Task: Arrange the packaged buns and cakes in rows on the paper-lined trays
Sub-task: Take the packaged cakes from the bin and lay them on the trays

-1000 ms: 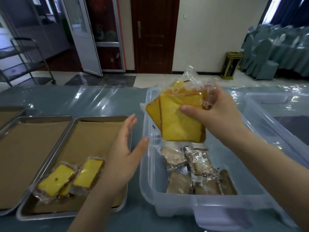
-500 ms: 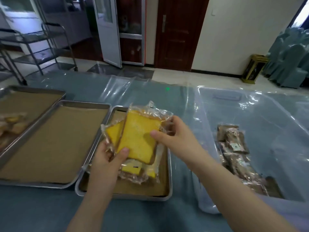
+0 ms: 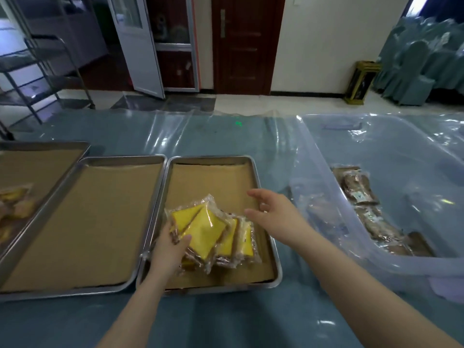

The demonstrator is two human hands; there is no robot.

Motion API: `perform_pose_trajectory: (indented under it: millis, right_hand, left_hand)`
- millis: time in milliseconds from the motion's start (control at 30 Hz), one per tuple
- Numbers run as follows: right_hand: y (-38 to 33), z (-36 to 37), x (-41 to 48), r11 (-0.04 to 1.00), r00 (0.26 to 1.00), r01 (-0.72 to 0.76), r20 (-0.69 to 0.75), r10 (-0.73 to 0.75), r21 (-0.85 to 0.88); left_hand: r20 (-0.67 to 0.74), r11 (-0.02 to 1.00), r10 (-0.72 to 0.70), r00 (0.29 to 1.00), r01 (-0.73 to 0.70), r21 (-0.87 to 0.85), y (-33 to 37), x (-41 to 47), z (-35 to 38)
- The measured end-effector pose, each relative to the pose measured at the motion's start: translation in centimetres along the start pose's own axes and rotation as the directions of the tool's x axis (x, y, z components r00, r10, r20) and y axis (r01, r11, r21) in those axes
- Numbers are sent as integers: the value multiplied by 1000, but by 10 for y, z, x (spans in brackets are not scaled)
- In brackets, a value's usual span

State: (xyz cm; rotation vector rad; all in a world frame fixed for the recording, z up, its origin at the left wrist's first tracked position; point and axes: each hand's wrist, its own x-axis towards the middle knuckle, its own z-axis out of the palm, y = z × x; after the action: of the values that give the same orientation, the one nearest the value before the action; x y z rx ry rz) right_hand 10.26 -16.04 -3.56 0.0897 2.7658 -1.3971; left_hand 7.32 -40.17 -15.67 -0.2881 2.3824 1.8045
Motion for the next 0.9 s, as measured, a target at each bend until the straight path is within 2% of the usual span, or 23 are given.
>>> perform_pose_trajectory:
  millis: [133,200,267,333,400,433,567,700,800,833,900]
  right_hand:
    - [0,9,1,997,999,-1,40,4,-81]
    - [-2,10,1,992,998,30,62,-22,-124]
    - [-9,3,-1,980,995,76,77,-63,-182]
    - [-21,-13,-5,956,989,145,78,-129,-256]
    - [-35,-36,-10,920,976,218,59,-210,-326]
    - [-41,-50,-13,897,965,256,42,-258,-361]
    - [-42,-116,-23,812,924,329,-15,-383,-481]
    - [3,-179,-24,824,957,205,-70,-283,-527]
    - [51,-222,-19,872,983,69,-115,-141,-484]
    - [66,-236,-17,883,991,36,-94,-91,-469]
    - [94,-263,-13,861,997,-6,59,42,-509]
  left_hand:
    - [-73,928,117,990,-83,363,7,-4,-1]
    - [-62,863,241,969,-185,470,24,-11,-1]
    - [0,764,383,924,-316,563,52,-20,0]
    - [95,590,524,846,-441,676,84,-30,2]
    - [200,416,610,767,-525,742,116,-40,6]
    - [240,363,629,740,-552,751,131,-45,10]
    - [347,249,658,669,-627,738,175,-64,36]
    - [414,241,686,598,-725,646,201,-80,78]
    - [435,185,712,551,-745,641,211,-83,113]
    - [450,153,711,540,-744,651,214,-84,124]
    - [478,112,703,527,-746,657,219,-83,148]
